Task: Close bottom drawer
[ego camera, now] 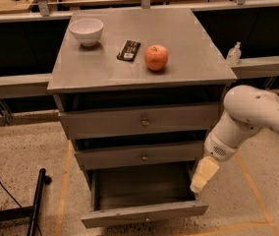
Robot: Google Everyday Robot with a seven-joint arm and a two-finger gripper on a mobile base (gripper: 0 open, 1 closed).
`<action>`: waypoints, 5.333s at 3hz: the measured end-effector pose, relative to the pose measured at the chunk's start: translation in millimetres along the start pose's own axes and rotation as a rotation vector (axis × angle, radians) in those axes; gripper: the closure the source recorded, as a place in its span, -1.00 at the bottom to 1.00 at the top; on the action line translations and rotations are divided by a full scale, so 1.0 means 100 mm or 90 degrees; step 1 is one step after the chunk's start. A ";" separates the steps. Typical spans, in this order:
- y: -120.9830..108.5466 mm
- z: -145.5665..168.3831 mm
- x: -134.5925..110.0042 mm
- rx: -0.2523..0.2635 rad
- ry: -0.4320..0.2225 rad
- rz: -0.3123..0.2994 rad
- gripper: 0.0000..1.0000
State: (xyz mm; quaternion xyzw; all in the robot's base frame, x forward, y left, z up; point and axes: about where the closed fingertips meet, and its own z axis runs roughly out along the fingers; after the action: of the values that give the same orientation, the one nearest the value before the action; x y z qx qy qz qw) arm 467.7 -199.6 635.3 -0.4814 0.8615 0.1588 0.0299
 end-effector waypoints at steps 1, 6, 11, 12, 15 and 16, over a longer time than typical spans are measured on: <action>-0.05 0.87 0.18 -0.055 -0.044 0.035 -1.00; -0.09 2.31 0.00 -0.154 -0.151 -0.001 -1.00; -0.19 2.79 0.24 -0.201 -0.172 -0.001 -1.00; -0.31 3.19 0.28 -0.260 -0.179 -0.032 -1.00; -0.53 3.49 0.43 -0.281 -0.178 -0.022 -1.00; -0.51 3.55 0.43 -0.296 -0.172 -0.021 -1.00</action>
Offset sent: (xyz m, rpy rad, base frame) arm -0.0143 0.0094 -0.0875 0.0977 0.0536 -0.0511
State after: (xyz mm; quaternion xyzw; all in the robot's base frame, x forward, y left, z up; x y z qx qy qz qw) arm 451.5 -152.1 277.2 -0.4638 0.7822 0.4145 0.0356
